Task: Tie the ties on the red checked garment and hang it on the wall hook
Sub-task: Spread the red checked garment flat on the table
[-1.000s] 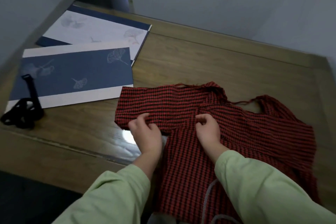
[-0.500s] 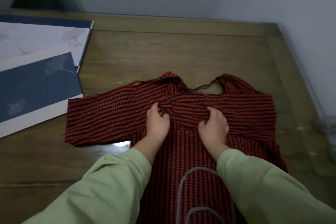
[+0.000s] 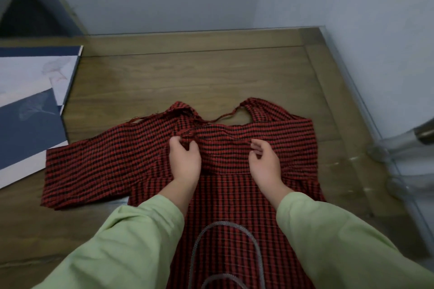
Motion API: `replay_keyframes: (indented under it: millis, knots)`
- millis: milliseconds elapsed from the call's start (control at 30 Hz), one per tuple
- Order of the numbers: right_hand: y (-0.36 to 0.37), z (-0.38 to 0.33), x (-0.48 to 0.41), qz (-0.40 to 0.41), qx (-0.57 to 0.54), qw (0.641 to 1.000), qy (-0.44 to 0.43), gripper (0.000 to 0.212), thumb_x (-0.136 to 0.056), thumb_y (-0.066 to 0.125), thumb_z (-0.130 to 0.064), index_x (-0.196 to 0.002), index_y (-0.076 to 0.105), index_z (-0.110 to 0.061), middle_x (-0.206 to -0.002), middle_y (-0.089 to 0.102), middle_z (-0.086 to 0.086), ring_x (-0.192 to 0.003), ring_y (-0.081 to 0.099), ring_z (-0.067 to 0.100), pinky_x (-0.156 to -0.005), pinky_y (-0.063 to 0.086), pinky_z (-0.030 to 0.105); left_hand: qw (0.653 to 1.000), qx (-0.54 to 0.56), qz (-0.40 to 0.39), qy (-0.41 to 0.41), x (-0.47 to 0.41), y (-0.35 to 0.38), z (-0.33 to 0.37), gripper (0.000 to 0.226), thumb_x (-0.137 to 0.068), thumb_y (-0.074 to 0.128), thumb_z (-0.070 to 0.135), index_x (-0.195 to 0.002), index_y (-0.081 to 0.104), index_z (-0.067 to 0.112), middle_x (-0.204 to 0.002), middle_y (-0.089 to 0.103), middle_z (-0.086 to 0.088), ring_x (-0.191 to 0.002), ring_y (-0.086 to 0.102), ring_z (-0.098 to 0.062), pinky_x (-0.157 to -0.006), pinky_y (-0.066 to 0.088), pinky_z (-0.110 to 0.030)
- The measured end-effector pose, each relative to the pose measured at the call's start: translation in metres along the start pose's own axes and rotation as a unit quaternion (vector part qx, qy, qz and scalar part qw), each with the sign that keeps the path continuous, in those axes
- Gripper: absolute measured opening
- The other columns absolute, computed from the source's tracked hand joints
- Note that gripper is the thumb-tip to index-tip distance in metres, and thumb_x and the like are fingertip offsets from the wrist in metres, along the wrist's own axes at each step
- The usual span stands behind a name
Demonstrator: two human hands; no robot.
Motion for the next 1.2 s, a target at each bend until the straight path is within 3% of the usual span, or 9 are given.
replay_keyframes:
  millis: [100,300,433,600,733,867,967,1067,1200]
  knots:
    - [-0.03,0.006,-0.001,0.033,-0.041,0.999,0.005,0.028,-0.093,0.051,-0.007,-0.118,0.06,-0.016,-0.112,0.064,-0.002,-0.105,0.06,0.012,-0.094,0.045,0.024,0.996,0.08,-0.004,0.031,0.026,0.024,0.027,0.022,-0.09,0.06,0.017,-0.11,0.053,0.014,-0.099,0.063,-0.005,-0.089,0.059,-0.02,-0.086,0.048,-0.03]
    - [-0.094,0.028,-0.016,0.091,-0.103,0.991,-0.001,0.024,-0.093,0.048,-0.006,-0.112,0.061,-0.015,-0.1,0.066,0.0,-0.098,0.063,0.014,-0.094,0.048,0.03,0.963,0.206,-0.175,0.018,0.093,0.111,0.064,0.022,-0.092,0.056,0.008,-0.103,0.057,0.027,-0.107,0.065,0.001,-0.102,0.061,-0.016,-0.095,0.047,-0.032]
    - [-0.125,0.049,-0.024,0.097,-0.138,0.986,0.019,0.022,-0.098,0.043,-0.012,-0.112,0.059,-0.017,-0.101,0.066,0.002,-0.101,0.064,0.022,-0.095,0.049,0.039,0.92,0.244,-0.305,-0.02,0.133,0.155,0.08,0.045,-0.094,0.043,-0.006,-0.131,0.05,0.02,-0.116,0.06,-0.002,-0.108,0.058,-0.014,-0.098,0.044,-0.03]
    - [-0.15,0.065,-0.025,0.116,-0.107,0.987,0.005,0.026,-0.1,0.042,-0.017,-0.122,0.055,-0.016,-0.117,0.061,0.003,-0.108,0.056,0.017,-0.092,0.042,0.028,0.979,0.129,-0.149,0.05,0.121,0.146,0.058,0.044,-0.086,0.04,-0.012,-0.11,0.063,0.017,-0.113,0.064,-0.003,-0.109,0.062,-0.019,-0.103,0.046,-0.036]
    - [-0.143,0.057,-0.019,0.086,-0.032,0.993,-0.075,0.028,-0.092,0.05,-0.005,-0.115,0.062,-0.016,-0.116,0.061,0.001,-0.111,0.056,0.018,-0.1,0.044,0.033,0.999,0.019,-0.046,-0.013,0.095,0.126,0.02,0.037,-0.083,0.047,0.005,-0.11,0.061,0.026,-0.12,0.06,-0.006,-0.099,0.063,-0.022,-0.095,0.051,-0.043]
    - [-0.113,0.048,-0.013,-0.007,0.14,0.973,-0.186,0.039,-0.087,0.054,-0.008,-0.124,0.061,-0.02,-0.128,0.059,-0.001,-0.123,0.049,0.018,-0.106,0.034,0.029,0.994,-0.009,-0.078,-0.072,0.09,0.129,0.005,0.05,-0.087,0.054,0.013,-0.137,0.046,0.015,-0.13,0.057,-0.007,-0.11,0.058,-0.023,-0.1,0.047,-0.037]
    - [-0.094,0.058,-0.012,-0.079,0.195,0.964,-0.161,0.049,-0.089,0.056,-0.018,-0.137,0.05,-0.022,-0.144,0.049,0.0,-0.136,0.038,0.02,-0.116,0.025,0.036,0.991,0.024,-0.091,-0.096,0.094,0.128,0.011,0.053,-0.088,0.061,0.014,-0.138,0.044,0.01,-0.121,0.061,-0.008,-0.101,0.059,-0.02,-0.092,0.049,-0.033]
    - [-0.103,0.058,-0.011,-0.043,0.129,0.977,-0.167,0.047,-0.089,0.058,-0.022,-0.135,0.052,-0.017,-0.138,0.054,0.003,-0.131,0.044,0.02,-0.114,0.03,0.036,0.979,0.099,-0.152,-0.091,0.104,0.135,0.032,0.032,-0.087,0.06,0.011,-0.119,0.06,0.011,-0.109,0.07,-0.007,-0.094,0.067,-0.02,-0.081,0.056,-0.033]
    - [-0.137,0.065,-0.005,0.067,0.012,0.987,-0.143,0.04,-0.087,0.058,-0.016,-0.126,0.056,-0.011,-0.126,0.059,0.007,-0.12,0.051,0.023,-0.104,0.037,0.031,0.954,0.202,-0.21,-0.073,0.131,0.162,0.073,0.037,-0.082,0.059,0.007,-0.119,0.063,0.011,-0.104,0.073,-0.011,-0.093,0.072,-0.026,-0.084,0.058,-0.042]
Point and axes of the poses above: each hand's wrist, its own x-axis away from the middle knuckle, its own y-axis out of the palm, z = x × y, the point moved 5 cm from there along -x, towards the middle knuckle
